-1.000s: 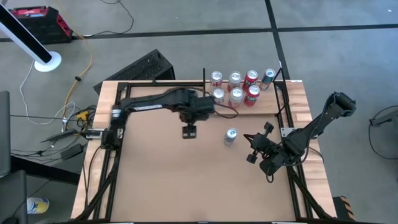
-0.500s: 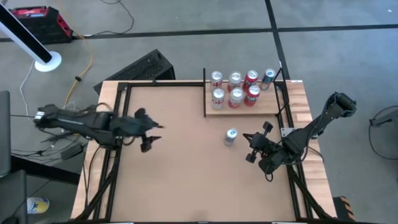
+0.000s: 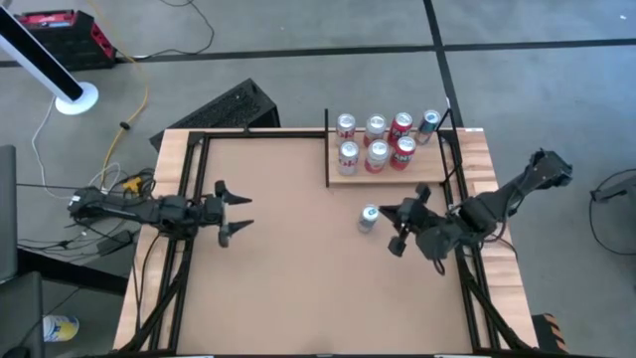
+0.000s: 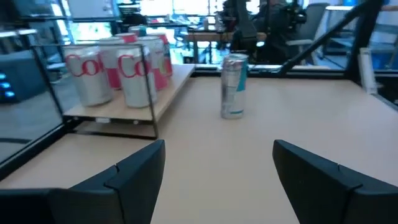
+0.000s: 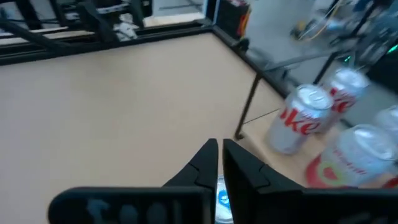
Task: Place canned beverage on shelf
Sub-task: Put the blue soda can on the shelf
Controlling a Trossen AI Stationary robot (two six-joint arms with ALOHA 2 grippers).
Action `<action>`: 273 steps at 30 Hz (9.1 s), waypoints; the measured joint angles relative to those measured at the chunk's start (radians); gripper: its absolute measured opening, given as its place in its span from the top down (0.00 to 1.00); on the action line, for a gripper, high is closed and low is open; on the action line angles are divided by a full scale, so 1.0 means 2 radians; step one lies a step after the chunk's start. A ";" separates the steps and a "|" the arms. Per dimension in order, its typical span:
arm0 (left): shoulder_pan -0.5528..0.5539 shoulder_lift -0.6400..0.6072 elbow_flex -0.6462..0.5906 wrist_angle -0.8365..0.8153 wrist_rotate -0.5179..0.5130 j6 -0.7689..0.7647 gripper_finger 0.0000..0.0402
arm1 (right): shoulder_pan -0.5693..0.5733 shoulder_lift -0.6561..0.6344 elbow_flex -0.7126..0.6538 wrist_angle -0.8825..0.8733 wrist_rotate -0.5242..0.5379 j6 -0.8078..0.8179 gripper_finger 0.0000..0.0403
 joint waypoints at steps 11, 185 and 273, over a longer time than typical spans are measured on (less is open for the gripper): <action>0.000 -0.009 -0.010 -0.033 -0.009 -0.027 0.29 | -0.070 0.004 0.005 0.005 -0.132 -0.020 0.68; 0.000 -0.009 -0.009 -0.034 -0.009 -0.024 0.29 | -0.605 -0.249 -0.126 -0.115 -0.364 -0.390 0.36; 0.000 -0.009 -0.009 -0.034 -0.009 -0.024 0.29 | -0.539 -0.137 -0.068 -0.223 -0.373 -0.237 0.94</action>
